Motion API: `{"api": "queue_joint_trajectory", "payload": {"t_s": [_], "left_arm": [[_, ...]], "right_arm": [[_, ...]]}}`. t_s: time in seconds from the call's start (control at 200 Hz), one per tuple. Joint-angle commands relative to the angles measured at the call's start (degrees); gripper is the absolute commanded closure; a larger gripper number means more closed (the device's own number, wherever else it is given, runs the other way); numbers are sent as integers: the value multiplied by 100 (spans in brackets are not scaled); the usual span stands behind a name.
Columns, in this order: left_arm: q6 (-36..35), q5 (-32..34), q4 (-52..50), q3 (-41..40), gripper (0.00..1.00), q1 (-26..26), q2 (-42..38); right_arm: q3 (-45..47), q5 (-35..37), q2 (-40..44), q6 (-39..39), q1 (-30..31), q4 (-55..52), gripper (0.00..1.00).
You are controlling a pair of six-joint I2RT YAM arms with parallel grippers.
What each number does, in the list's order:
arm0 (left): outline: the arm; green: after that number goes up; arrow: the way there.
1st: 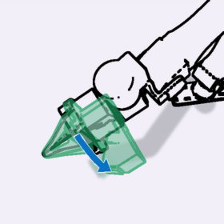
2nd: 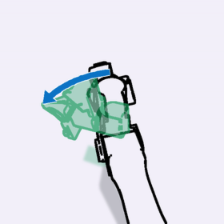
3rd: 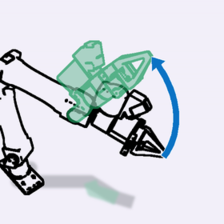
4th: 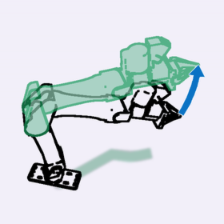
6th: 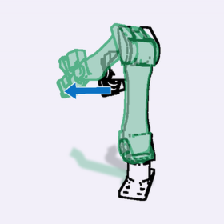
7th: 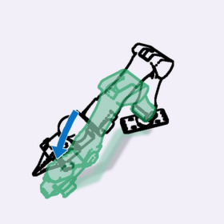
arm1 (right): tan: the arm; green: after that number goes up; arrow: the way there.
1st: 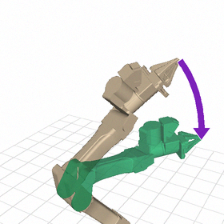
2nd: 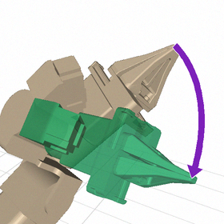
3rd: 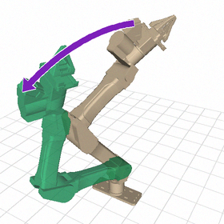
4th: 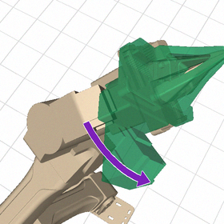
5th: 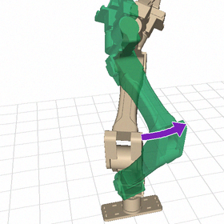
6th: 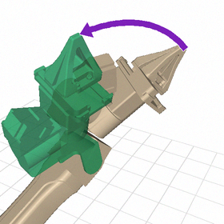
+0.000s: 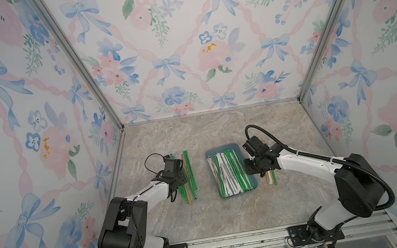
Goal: Put the straws into the storage box
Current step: Adjust the straw at the center of the board, then pick up the straw from the center of the board.
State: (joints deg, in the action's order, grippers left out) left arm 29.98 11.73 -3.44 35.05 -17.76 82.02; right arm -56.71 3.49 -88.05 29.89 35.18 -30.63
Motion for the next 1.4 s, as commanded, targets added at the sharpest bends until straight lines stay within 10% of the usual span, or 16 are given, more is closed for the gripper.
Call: {"api": "queue_joint_trajectory", "payload": {"t_s": [0.0, 1.395], "left_arm": [[140, 131, -76, -93, 41, 21, -305], [299, -199, -67, -182, 62, 654, 55]], "right_arm": [[72, 21, 79, 56, -33, -23, 68], [-20, 21, -41, -17, -31, -124, 68]]}}
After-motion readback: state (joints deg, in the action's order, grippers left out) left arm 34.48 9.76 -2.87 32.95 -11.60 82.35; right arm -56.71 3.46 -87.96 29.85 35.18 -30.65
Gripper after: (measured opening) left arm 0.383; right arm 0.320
